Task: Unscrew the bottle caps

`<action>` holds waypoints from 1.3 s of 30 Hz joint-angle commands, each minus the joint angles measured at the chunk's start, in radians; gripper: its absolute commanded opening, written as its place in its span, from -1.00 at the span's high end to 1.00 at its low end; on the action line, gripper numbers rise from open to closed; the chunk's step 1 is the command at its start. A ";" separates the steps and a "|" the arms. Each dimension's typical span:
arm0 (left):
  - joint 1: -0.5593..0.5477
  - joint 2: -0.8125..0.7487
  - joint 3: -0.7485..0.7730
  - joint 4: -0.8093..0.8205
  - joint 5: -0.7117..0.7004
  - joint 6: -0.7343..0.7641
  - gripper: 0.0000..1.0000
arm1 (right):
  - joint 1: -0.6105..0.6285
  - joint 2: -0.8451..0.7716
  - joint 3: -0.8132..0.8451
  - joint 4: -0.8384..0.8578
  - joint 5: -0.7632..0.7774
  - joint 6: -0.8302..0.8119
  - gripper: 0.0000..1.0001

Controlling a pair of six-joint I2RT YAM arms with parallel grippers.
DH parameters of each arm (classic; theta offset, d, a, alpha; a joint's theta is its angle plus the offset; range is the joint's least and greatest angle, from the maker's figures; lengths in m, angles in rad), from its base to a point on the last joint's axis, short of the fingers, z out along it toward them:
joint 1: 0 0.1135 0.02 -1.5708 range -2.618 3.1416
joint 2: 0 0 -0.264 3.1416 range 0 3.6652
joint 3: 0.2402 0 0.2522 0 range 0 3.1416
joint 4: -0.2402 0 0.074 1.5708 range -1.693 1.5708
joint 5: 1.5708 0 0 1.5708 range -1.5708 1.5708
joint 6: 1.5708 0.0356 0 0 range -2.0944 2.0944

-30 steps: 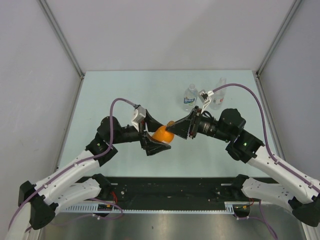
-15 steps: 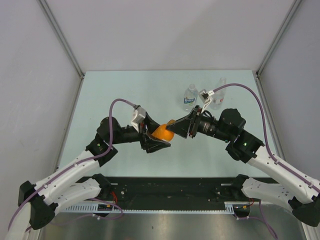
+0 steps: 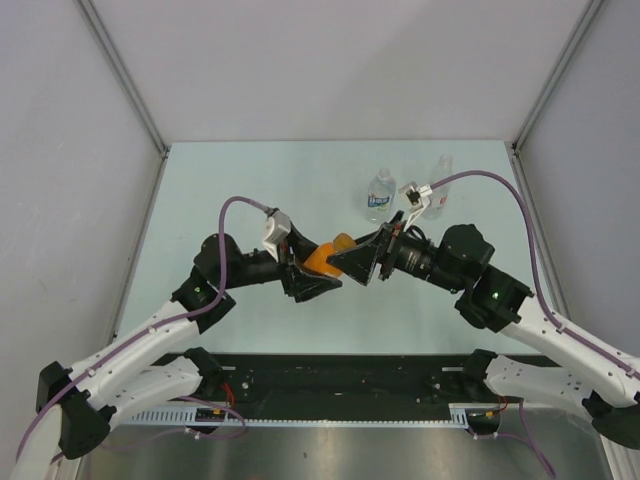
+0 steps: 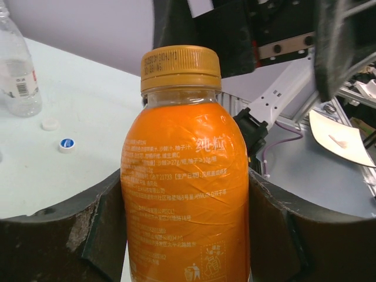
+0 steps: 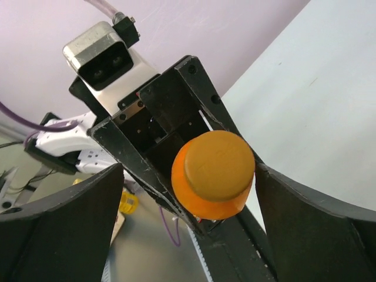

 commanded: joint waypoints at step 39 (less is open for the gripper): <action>-0.348 -0.105 -0.009 -0.085 -0.857 0.403 1.00 | 0.091 0.105 0.102 0.054 0.386 0.042 -0.12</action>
